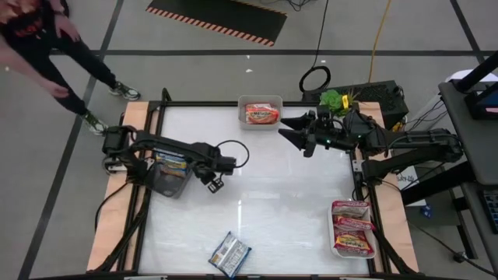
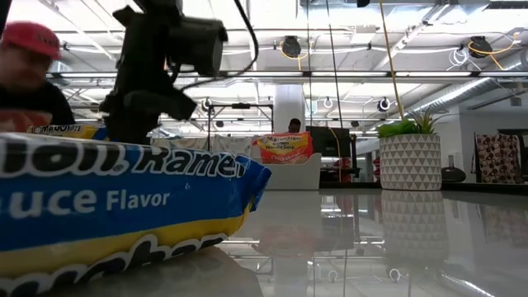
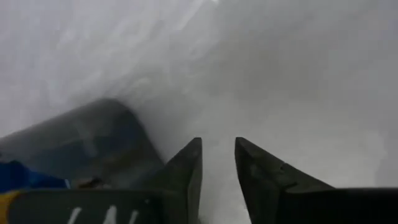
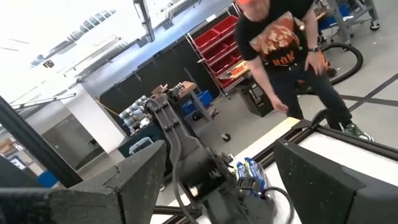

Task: Sort Maruchan noodles
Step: Adjust the black bin on the table

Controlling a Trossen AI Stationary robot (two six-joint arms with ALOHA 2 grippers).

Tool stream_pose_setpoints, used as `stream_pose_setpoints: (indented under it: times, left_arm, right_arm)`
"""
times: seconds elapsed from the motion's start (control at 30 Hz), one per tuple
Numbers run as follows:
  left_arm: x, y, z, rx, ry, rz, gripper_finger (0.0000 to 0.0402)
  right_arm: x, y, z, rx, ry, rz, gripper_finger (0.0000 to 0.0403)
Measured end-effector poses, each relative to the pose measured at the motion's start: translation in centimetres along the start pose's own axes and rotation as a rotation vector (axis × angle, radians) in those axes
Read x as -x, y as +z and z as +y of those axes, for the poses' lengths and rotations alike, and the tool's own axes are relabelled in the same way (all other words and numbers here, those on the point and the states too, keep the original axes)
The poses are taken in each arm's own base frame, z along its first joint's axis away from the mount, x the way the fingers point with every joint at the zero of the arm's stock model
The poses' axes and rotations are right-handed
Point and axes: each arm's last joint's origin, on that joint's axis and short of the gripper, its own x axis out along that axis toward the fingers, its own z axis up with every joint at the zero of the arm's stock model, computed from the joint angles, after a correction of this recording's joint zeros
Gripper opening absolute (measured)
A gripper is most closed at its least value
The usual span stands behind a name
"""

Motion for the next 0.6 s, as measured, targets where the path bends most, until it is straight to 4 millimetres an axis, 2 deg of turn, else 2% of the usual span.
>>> stream_pose_setpoints:
  times: [0.1, 0.23, 0.6]
  left_arm:
    - [-1.6, 0.3, 0.4, 0.016, 0.04, 0.044, 0.0086]
    - [-2.7, 0.4, 1.2, 0.036, 0.075, 0.076, 0.0077]
    - [-3.1, 2.2, 4.0, 0.094, 0.201, 0.004, 0.0076]
  right_arm:
    - [0.0, -0.1, 0.2, -0.008, 0.01, 0.007, 0.029]
    - [0.1, -0.4, 0.6, -0.038, 0.026, 0.02, 0.029]
    - [0.5, -1.4, 1.5, -0.034, 0.056, 0.079, 0.029]
